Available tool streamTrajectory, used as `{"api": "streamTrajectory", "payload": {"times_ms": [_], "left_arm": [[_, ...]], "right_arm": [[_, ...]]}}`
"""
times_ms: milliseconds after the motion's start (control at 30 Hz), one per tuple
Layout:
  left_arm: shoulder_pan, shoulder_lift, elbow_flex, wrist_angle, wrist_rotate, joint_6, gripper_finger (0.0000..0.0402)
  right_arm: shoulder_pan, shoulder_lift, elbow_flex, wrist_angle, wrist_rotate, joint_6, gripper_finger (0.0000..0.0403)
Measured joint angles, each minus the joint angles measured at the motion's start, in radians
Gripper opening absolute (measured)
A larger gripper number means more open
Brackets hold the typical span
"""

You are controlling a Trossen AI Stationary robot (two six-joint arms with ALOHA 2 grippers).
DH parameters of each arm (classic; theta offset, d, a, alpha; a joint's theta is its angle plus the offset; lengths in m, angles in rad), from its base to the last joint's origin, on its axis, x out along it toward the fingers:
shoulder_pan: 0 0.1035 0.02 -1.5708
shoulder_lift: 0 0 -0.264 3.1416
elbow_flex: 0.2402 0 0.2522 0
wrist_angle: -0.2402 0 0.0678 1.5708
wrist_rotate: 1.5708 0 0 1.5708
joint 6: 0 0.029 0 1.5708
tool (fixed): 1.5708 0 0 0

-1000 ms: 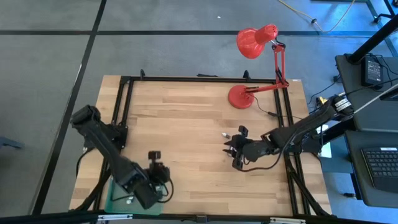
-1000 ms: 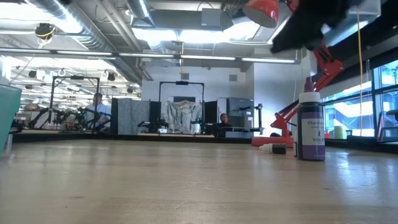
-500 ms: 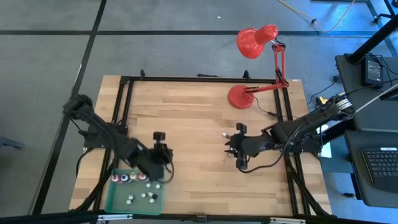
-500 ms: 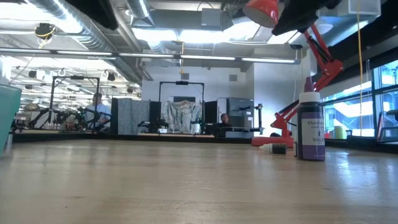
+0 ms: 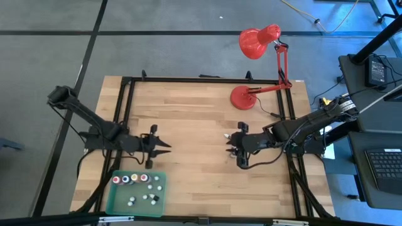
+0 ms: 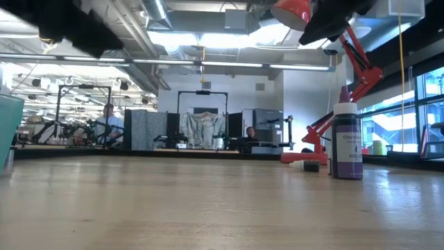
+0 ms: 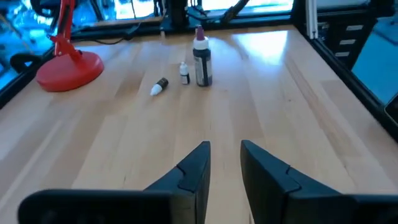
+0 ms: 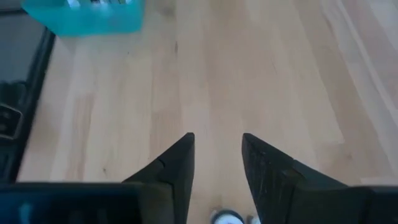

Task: Pick & Place food coloring
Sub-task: Put the violet food coloring into the blue bin

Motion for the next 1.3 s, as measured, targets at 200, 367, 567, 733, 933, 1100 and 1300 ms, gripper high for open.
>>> {"api": "streamTrajectory", "payload": {"times_ms": [200, 367, 567, 733, 933, 1100, 1300], "left_arm": [[0.0, -0.062, -0.154, 0.218, 0.04, 0.032, 0.0085], [0.004, -0.081, -0.179, 0.271, 0.02, 0.027, 0.0082], [0.004, -0.083, -0.179, 0.268, 0.017, 0.022, 0.0085], [0.004, -0.082, -0.179, 0.265, 0.017, 0.022, 0.0085], [0.004, -0.082, -0.179, 0.261, 0.045, 0.021, 0.0082], [0.004, -0.082, -0.179, 0.26, 0.045, 0.021, 0.0086], [0.004, -0.082, -0.179, 0.259, 0.046, 0.021, 0.0086]], "right_arm": [[-0.011, 0.0, 0.0, 0.032, -0.004, 0.075, 0.0189], [-0.022, 0.0, 0.0, 0.034, 0.002, 0.078, 0.0261], [0.0, 0.036, 0.0, -0.014, 0.02, 0.079, 0.0291], [0.007, 0.079, -0.001, -0.14, 0.037, 0.155, 0.0277], [0.007, 0.125, -0.001, -0.227, 0.039, 0.228, 0.0262], [0.007, 0.182, -0.001, -0.223, 0.015, 0.231, 0.0259], [0.007, 0.236, -0.001, -0.227, -0.004, 0.235, 0.0258]]}}
